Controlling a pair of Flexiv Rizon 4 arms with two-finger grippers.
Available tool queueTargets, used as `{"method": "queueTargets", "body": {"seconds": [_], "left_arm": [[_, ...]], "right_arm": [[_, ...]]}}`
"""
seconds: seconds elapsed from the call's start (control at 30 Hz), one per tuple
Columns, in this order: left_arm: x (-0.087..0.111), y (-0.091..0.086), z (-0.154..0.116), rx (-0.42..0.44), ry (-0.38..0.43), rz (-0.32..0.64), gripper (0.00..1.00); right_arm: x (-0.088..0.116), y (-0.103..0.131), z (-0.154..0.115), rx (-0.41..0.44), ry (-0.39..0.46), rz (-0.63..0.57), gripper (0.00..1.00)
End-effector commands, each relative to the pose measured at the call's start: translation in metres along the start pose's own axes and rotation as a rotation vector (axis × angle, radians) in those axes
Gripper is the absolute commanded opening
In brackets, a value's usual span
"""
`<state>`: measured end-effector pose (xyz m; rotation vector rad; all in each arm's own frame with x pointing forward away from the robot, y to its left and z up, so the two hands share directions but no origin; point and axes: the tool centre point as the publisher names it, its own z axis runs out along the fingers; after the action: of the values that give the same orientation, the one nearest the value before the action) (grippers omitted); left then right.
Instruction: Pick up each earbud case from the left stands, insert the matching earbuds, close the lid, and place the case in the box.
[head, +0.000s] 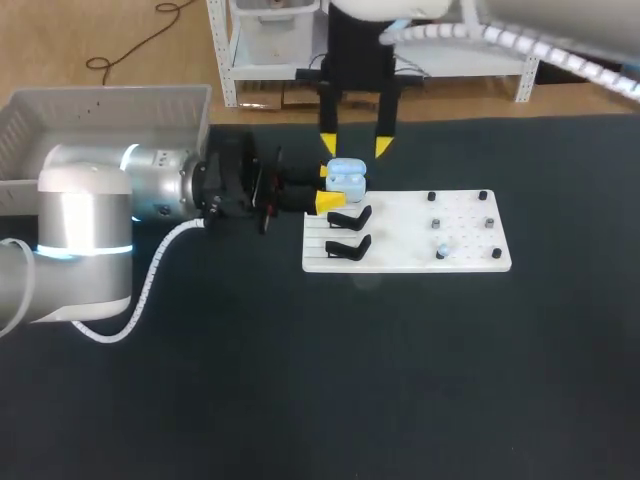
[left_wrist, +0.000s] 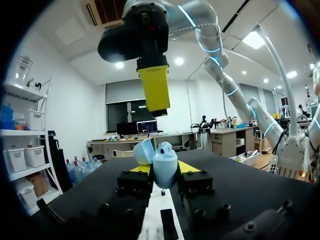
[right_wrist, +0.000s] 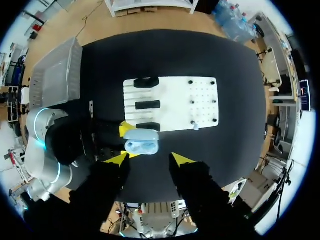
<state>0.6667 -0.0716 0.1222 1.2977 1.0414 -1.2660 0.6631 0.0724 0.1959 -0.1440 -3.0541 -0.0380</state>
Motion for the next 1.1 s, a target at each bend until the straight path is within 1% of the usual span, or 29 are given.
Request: {"method": "queueTargets", "body": {"seconds": [0.03, 0.1, 0.23, 0.33, 0.4, 0.5, 0.63, 0.67, 0.73, 0.93, 1.1], "left_arm": [[0.000, 0.000, 0.000, -0.001, 0.000, 0.001, 0.00], [0.000, 0.000, 0.000, -0.001, 0.000, 0.001, 0.00], [0.000, 0.000, 0.000, -0.001, 0.000, 0.001, 0.00], [0.000, 0.000, 0.000, -0.001, 0.000, 0.001, 0.00], [0.000, 0.000, 0.000, -0.001, 0.000, 0.001, 0.00], [0.000, 0.000, 0.000, -0.001, 0.000, 0.001, 0.00], [0.000, 0.000, 0.000, -0.001, 0.000, 0.001, 0.00], [0.000, 0.000, 0.000, -0.001, 0.000, 0.001, 0.00], [0.000, -0.001, -0.005, -0.010, 0.000, 0.000, 0.00], [0.002, -0.007, -0.018, -0.036, -0.001, -0.010, 0.00], [0.002, -0.010, -0.026, -0.048, -0.005, -0.015, 0.00]], "right_arm": [[0.027, -0.036, -0.003, -0.053, -0.303, -0.014, 0.71], [0.027, -0.049, -0.001, -0.051, -0.354, 0.021, 0.68], [0.029, -0.071, 0.006, -0.064, -0.431, 0.079, 0.67], [0.029, -0.080, 0.014, -0.084, -0.451, 0.099, 0.69], [0.030, -0.085, 0.019, -0.106, -0.463, 0.115, 0.68], [0.030, -0.090, 0.027, -0.133, -0.463, 0.135, 0.65], [0.029, -0.095, 0.039, -0.148, -0.443, 0.157, 0.60], [0.028, -0.095, 0.042, -0.147, -0.441, 0.157, 0.60], [0.028, -0.096, 0.048, -0.137, -0.431, 0.158, 0.58], [0.025, -0.099, 0.065, -0.112, -0.409, 0.165, 0.60], [0.023, -0.105, 0.088, -0.081, -0.380, 0.170, 0.58]]}}
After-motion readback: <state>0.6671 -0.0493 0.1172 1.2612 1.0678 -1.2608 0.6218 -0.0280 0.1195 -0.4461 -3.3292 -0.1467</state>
